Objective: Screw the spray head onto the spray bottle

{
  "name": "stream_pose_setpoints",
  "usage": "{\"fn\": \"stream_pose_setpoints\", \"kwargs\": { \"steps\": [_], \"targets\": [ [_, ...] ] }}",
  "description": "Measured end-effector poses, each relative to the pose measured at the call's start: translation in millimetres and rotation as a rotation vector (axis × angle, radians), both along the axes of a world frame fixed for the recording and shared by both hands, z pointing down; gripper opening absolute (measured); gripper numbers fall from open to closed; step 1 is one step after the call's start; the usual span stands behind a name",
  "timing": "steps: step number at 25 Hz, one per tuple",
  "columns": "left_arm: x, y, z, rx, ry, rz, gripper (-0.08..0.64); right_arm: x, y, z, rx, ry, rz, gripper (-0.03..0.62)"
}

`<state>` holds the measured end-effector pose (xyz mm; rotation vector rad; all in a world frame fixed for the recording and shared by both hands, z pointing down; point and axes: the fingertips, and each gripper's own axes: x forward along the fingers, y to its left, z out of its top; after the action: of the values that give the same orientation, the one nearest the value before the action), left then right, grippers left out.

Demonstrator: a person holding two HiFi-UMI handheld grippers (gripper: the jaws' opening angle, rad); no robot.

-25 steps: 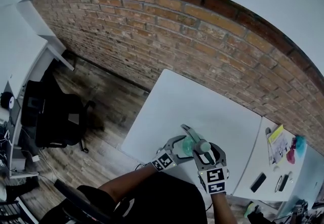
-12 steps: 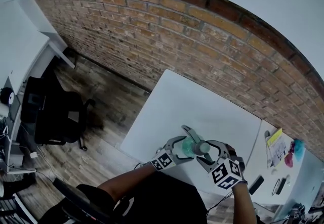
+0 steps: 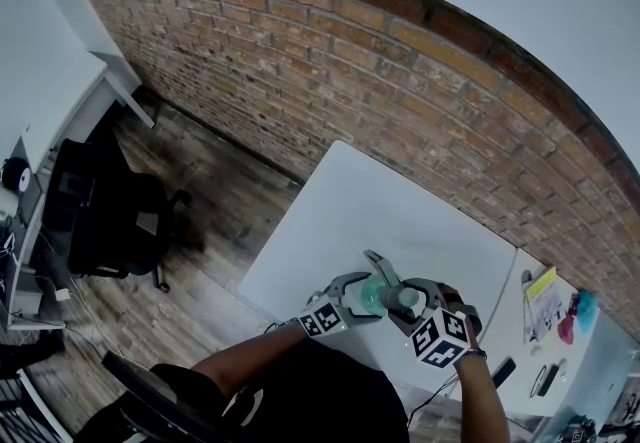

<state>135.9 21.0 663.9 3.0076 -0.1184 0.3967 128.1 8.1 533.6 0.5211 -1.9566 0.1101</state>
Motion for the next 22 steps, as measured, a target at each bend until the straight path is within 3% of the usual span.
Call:
{"fn": "stream_pose_setpoints", "kwargs": {
  "steps": [2,7,10,15,22],
  "targets": [
    [0.2,0.3,-0.1,0.002,-0.001,-0.005,0.466,1.3,-1.6,0.0,-0.012,-0.034,0.09,0.262],
    [0.4,0.4,-0.9,0.008,-0.003,-0.015,0.466,6.5,-7.3,-0.1,0.003,-0.164,0.49,0.262],
    [-0.1,0.1,-0.3,0.008,-0.002,-0.021,0.466,7.6,-9.0,-0.9,0.042,-0.205,0.61,0.262],
    [0.5,0.6,-0.2,0.004,-0.002,-0.016,0.466,9.2,-8.2,-1.7,0.06,-0.254,0.66,0.262],
    [0.5,0.0,-0.1,0.002,0.001,-0.014,0.466,16.5,-2.7,-29.2,0.087,-0.31,0.553,0.264]
  ]
}}
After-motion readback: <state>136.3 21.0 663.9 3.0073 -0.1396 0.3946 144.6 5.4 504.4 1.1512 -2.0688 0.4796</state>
